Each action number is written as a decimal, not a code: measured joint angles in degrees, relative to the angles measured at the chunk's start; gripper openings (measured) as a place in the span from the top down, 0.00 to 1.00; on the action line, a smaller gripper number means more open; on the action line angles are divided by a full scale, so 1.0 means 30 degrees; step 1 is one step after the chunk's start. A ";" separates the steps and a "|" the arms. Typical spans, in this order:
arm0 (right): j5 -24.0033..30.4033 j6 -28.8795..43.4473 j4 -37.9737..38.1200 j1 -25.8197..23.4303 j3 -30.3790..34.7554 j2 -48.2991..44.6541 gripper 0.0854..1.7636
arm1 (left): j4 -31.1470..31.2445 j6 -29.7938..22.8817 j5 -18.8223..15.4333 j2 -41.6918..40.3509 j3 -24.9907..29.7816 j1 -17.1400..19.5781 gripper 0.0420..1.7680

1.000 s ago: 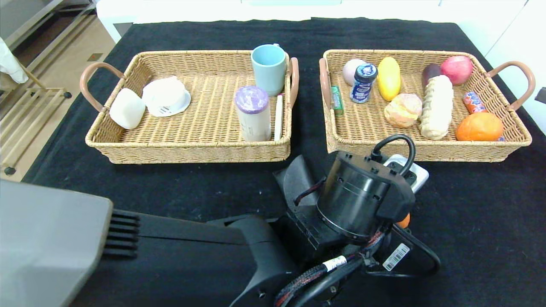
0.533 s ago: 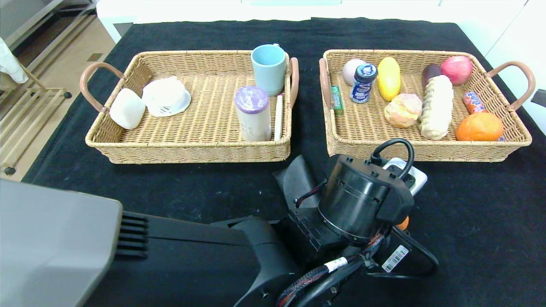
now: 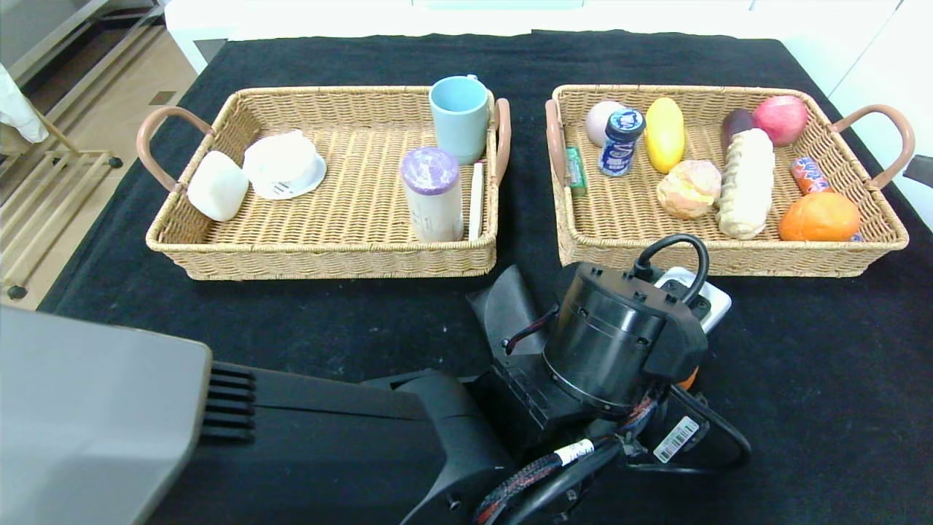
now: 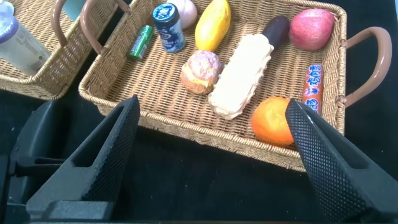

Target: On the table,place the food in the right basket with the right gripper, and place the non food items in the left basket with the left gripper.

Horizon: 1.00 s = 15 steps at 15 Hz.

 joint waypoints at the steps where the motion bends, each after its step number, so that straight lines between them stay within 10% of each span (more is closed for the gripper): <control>1: 0.0000 -0.0008 0.0004 0.0000 0.0008 -0.0008 0.03 | 0.0008 0.0020 0.0049 -0.0065 -0.0037 0.0000 0.13; 8: 0.0000 0.0000 0.0000 0.0114 0.0089 0.0008 0.03 | 0.1122 -0.0358 0.1857 -0.2056 -0.0085 0.0012 0.07; 15: 0.0008 -0.0020 0.0004 0.0423 0.0211 0.0183 0.03 | 0.7363 -0.5518 0.3263 -0.3206 -0.2897 0.0378 0.05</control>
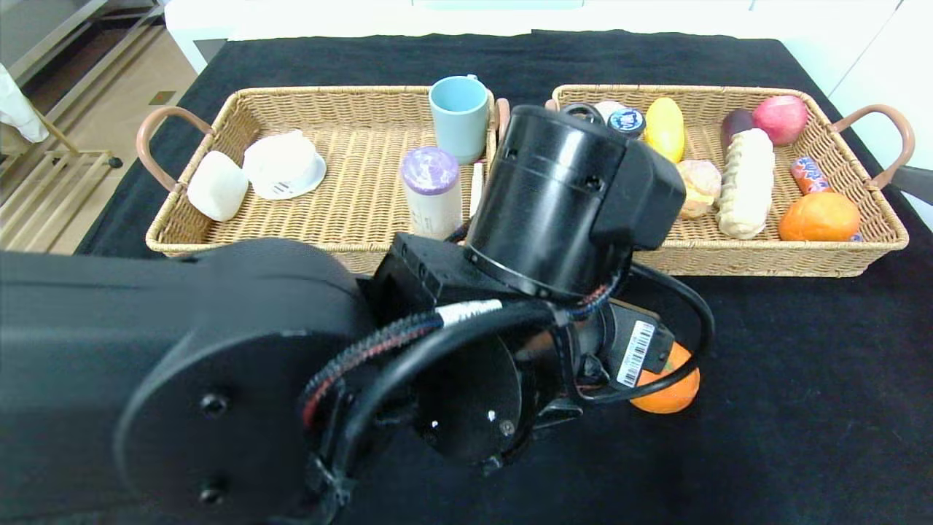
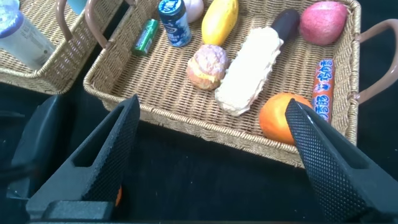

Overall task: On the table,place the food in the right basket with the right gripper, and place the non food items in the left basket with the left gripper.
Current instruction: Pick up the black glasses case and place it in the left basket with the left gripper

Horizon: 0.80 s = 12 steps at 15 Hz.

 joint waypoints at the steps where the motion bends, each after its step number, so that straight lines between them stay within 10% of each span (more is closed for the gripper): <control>1: -0.0008 0.0000 0.0000 0.0037 0.0008 0.0016 0.03 | 0.1930 -0.0943 0.0333 0.0008 -0.1000 0.0167 0.05; 6: -0.0008 0.0000 0.0000 0.0223 0.0045 0.0037 0.03 | 1.0606 -0.5941 0.1113 0.1195 -0.6412 0.1182 0.04; 12: -0.0033 -0.0008 0.0000 0.0248 0.0045 0.0000 0.03 | 1.4263 -0.8306 0.1178 0.3153 -0.9334 0.2097 0.04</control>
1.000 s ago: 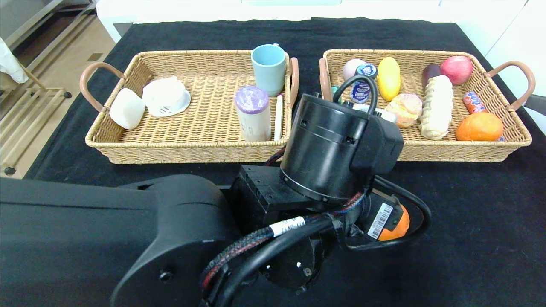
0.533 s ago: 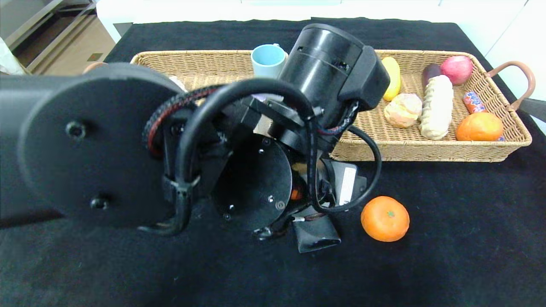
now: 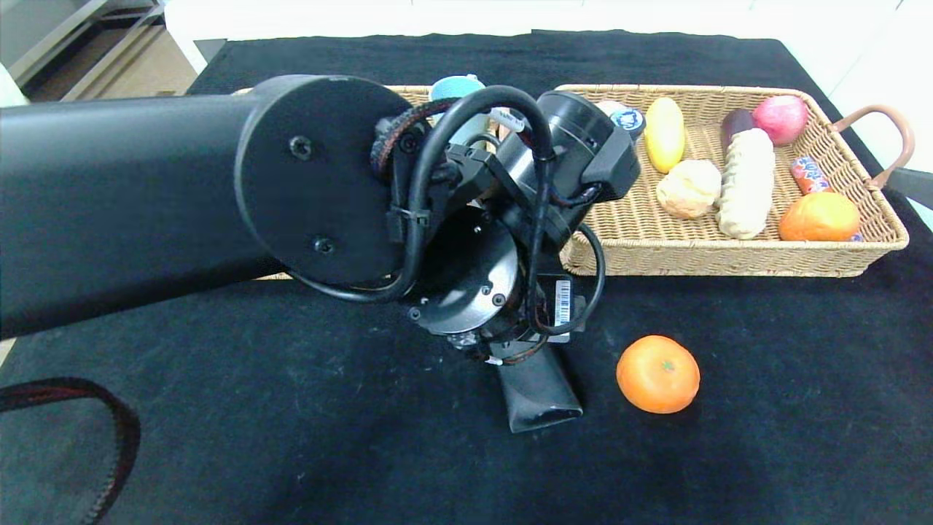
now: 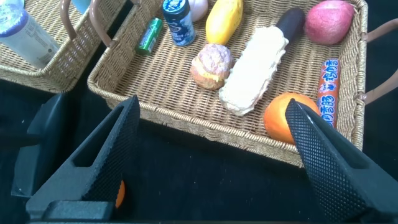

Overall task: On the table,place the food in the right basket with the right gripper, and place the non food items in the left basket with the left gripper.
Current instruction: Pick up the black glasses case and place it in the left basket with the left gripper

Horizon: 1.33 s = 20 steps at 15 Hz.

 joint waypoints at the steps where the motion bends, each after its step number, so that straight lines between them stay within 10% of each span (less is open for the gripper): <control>1: 0.0016 0.0008 -0.0004 0.0000 0.0000 -0.0020 0.03 | 0.0191 -0.0065 0.0000 0.0118 -0.0053 0.0016 0.04; 20: -0.0004 0.0000 0.0000 0.0378 0.0203 -0.0118 0.03 | -0.0012 -0.0662 0.0496 0.1865 0.0020 -0.0341 0.03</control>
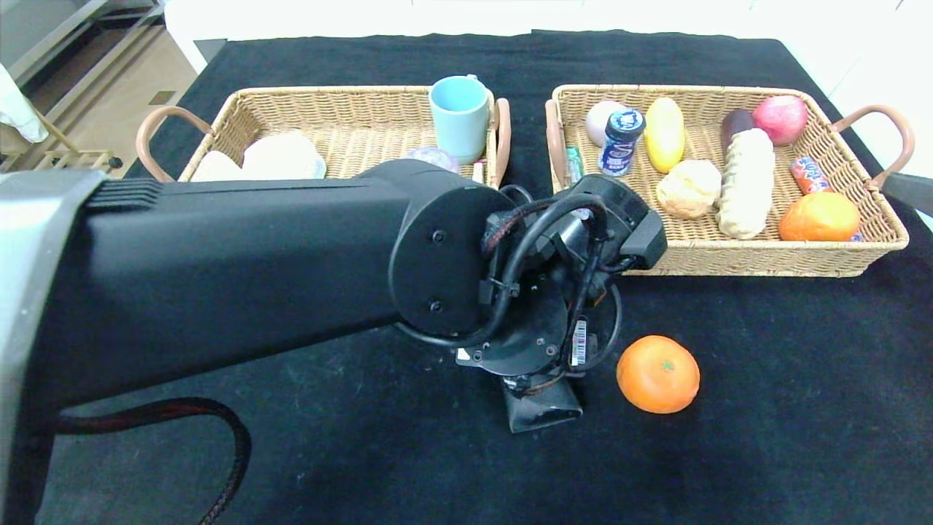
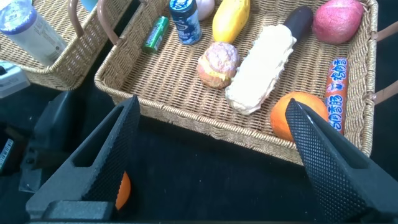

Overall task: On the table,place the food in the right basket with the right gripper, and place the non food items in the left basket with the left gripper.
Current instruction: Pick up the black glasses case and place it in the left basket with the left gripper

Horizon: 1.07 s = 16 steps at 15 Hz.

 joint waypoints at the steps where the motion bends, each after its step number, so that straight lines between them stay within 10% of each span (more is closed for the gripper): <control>1: 0.0000 -0.0016 0.0000 0.0000 0.0008 0.0000 0.03 | -0.0008 0.0000 -0.0012 0.0069 0.0000 0.0000 0.03; 8: -0.0033 -0.0020 -0.0004 0.0228 0.0073 0.0037 0.03 | -0.0081 -0.0016 -0.0150 0.0337 0.0102 0.0028 0.03; 16: -0.0033 -0.0028 0.0000 0.0268 0.0089 0.0069 0.03 | -0.0053 0.0028 -0.0049 0.0386 0.0163 0.0024 0.56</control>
